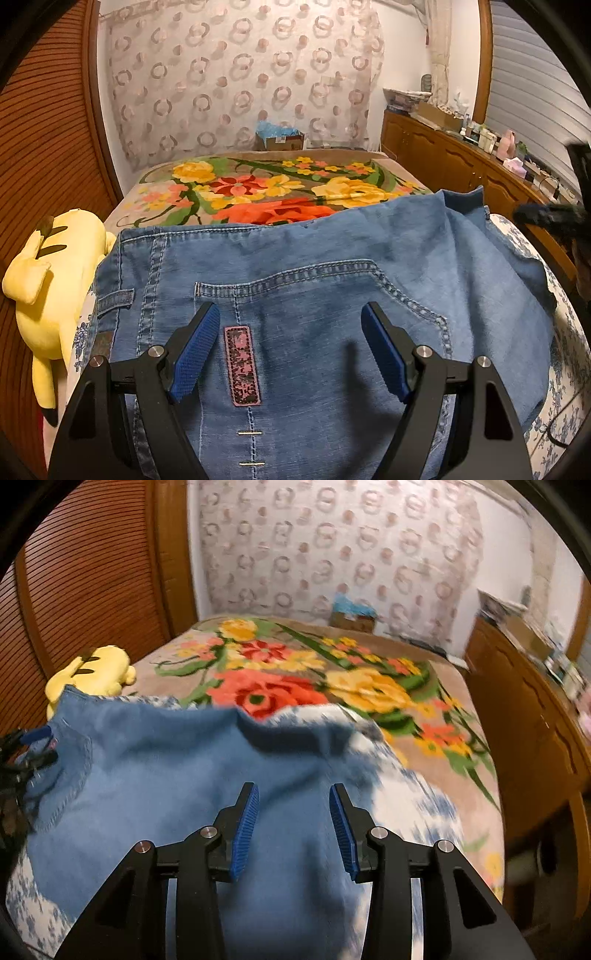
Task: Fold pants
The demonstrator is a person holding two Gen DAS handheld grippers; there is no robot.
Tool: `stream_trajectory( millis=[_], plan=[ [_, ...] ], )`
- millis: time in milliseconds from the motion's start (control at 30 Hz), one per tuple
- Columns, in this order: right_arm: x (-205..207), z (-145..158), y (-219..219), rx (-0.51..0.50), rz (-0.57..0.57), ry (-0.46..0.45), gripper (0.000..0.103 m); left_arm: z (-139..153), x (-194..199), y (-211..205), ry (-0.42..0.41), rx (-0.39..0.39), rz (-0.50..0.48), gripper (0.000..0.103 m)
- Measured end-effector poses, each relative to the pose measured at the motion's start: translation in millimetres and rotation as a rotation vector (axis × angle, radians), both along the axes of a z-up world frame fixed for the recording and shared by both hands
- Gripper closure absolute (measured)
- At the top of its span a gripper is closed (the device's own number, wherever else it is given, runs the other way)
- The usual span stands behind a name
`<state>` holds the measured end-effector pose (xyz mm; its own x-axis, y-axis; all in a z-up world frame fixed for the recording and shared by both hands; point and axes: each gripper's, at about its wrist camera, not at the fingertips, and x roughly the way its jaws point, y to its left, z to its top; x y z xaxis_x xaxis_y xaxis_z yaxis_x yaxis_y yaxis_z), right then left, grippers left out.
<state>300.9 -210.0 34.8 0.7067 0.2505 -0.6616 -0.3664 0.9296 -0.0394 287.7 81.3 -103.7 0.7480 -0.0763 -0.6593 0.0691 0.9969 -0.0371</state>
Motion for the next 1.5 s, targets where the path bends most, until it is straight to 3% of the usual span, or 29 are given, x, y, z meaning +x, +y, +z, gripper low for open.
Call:
stream_trajectory(
  millis=[333, 533, 600, 700, 867, 1067, 1233, 1300, 1500],
  plan=[
    [-49, -29, -34, 0.044, -0.069, 0.105, 0.062, 2, -2, -10, -0.004, 0.019, -0.022, 0.023],
    [-42, -34, -34, 0.041, -0.071, 0.147, 0.062, 1, -3, -12, 0.005, 0.023, -0.017, 0.023],
    [-42, -32, -33, 0.040, -0.062, 0.142, 0.081, 1, -3, -11, 0.005, 0.023, -0.017, 0.023],
    [-53, -20, -33, 0.033, -0.038, 0.100, 0.093, 1, -3, -11, 0.006, 0.024, -0.017, 0.023],
    [-80, -6, -44, 0.012, -0.034, 0.056, 0.097, 1, -3, -11, 0.004, 0.023, -0.017, 0.023],
    [-89, -21, -59, 0.027, -0.050, 0.145, 0.097, 2, -3, -11, 0.002, 0.024, -0.017, 0.023],
    [-82, -17, -63, 0.050, -0.061, 0.129, 0.079, 1, -3, -10, 0.002, 0.023, -0.016, 0.023],
    [-79, -11, -64, 0.064, -0.078, 0.104, 0.063, 2, -3, -12, 0.002, 0.025, -0.015, 0.023],
    [-64, -30, -63, 0.079, -0.096, 0.143, 0.062, 2, -2, -10, 0.004, 0.026, -0.015, 0.023]
  ],
)
